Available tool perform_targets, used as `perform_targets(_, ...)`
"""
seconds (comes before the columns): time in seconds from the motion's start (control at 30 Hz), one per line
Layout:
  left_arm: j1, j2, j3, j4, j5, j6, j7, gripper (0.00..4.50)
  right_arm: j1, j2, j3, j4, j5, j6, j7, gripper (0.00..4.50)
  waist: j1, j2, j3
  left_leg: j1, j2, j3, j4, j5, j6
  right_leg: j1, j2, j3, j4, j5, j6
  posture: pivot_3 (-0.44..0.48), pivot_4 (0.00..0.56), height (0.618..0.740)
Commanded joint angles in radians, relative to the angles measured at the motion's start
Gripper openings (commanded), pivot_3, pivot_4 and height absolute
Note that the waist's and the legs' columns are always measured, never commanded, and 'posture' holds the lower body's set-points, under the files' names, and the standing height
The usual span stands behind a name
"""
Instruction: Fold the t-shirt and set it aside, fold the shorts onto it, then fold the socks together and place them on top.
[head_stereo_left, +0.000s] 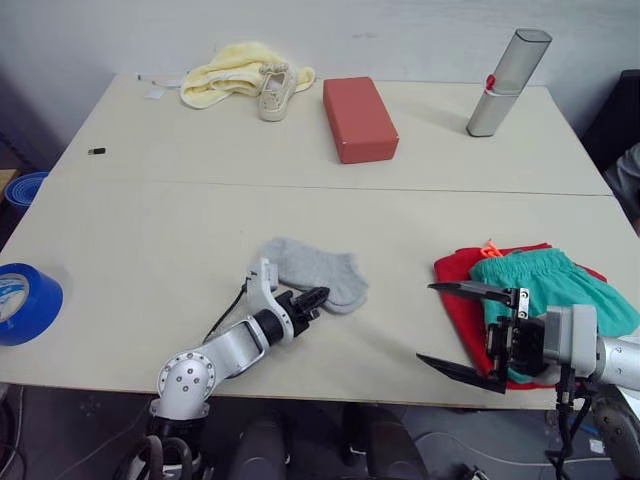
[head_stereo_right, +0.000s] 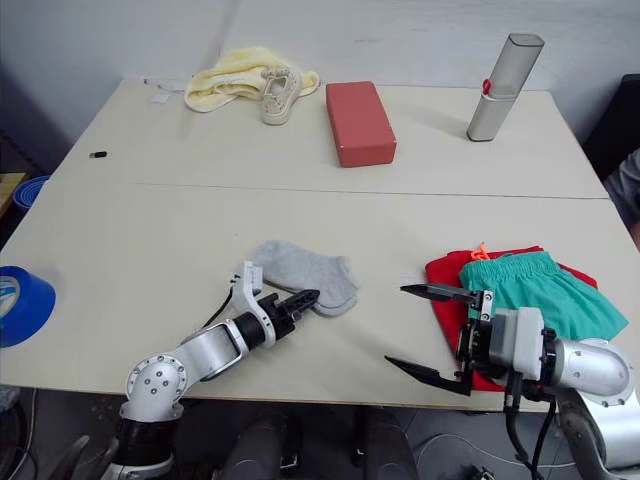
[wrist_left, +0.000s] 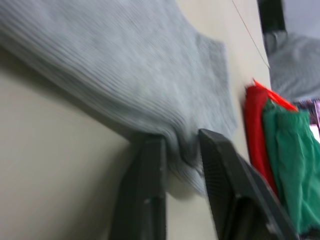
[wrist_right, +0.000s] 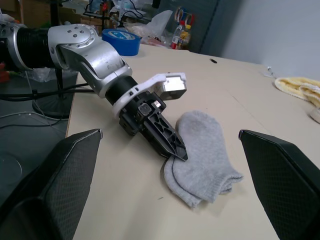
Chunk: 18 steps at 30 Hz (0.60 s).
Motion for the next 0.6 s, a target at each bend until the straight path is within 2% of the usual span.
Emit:
perform_targets(0.03,0.032,0.11,0.061,-0.066,0.063,-0.008,-0.161,2.52,-0.002,0.006,-0.007,-0.047,0.053,0.06,-0.053,4.5,-0.003,0.0,0.0,0.0,0.0,0.0,-0.001,0.001,0.001,0.0,0.0,0.0,0.0,0.0,0.0,0.0,0.15,0.74)
perform_targets(0.13,0.052,0.247,0.09,-0.063,0.12,-0.001,-0.341,2.52,-0.011,0.01,0.007,-0.066,0.091,0.14,-0.112,4.5,-0.004,0.0,0.0,0.0,0.002,0.0,-0.002,0.001,-0.001,-0.002,0.002,-0.001,0.002,-0.002,-0.003,0.0,0.15,0.74)
perform_targets(0.23,0.079,0.436,0.133,-0.018,0.272,-0.094,-0.621,2.52,-0.017,0.011,0.035,-0.096,0.145,0.281,-0.225,4.5,-0.001,0.0,0.001,-0.001,0.003,-0.001,-0.002,-0.001,-0.005,-0.005,0.002,-0.001,0.002,-0.005,-0.009,0.0,0.15,0.74)
perform_targets(0.3,0.071,0.519,0.142,0.046,0.388,-0.196,-0.769,2.52,-0.032,0.013,0.069,-0.117,0.153,0.385,-0.327,4.5,-0.002,0.0,0.001,-0.01,0.003,0.0,-0.002,-0.001,-0.007,-0.013,0.002,0.0,0.004,-0.007,-0.013,0.0,0.15,0.74)
perform_targets(0.43,-0.046,0.56,0.13,0.22,0.541,-0.338,-0.942,2.52,-0.078,0.023,0.177,-0.099,0.08,0.476,-0.398,4.5,0.004,0.0,0.001,-0.014,0.002,0.0,-0.002,0.0,-0.006,-0.017,-0.001,-0.001,0.004,-0.007,-0.012,0.0,0.15,0.74)
perform_targets(0.6,-0.265,0.514,0.06,0.438,0.7,-0.437,-1.073,2.52,-0.159,0.067,0.282,-0.037,-0.014,0.579,-0.514,4.5,0.002,0.0,0.001,-0.016,0.0,0.0,-0.001,0.0,0.002,-0.018,-0.003,-0.002,0.003,-0.003,-0.005,0.0,0.15,0.74)
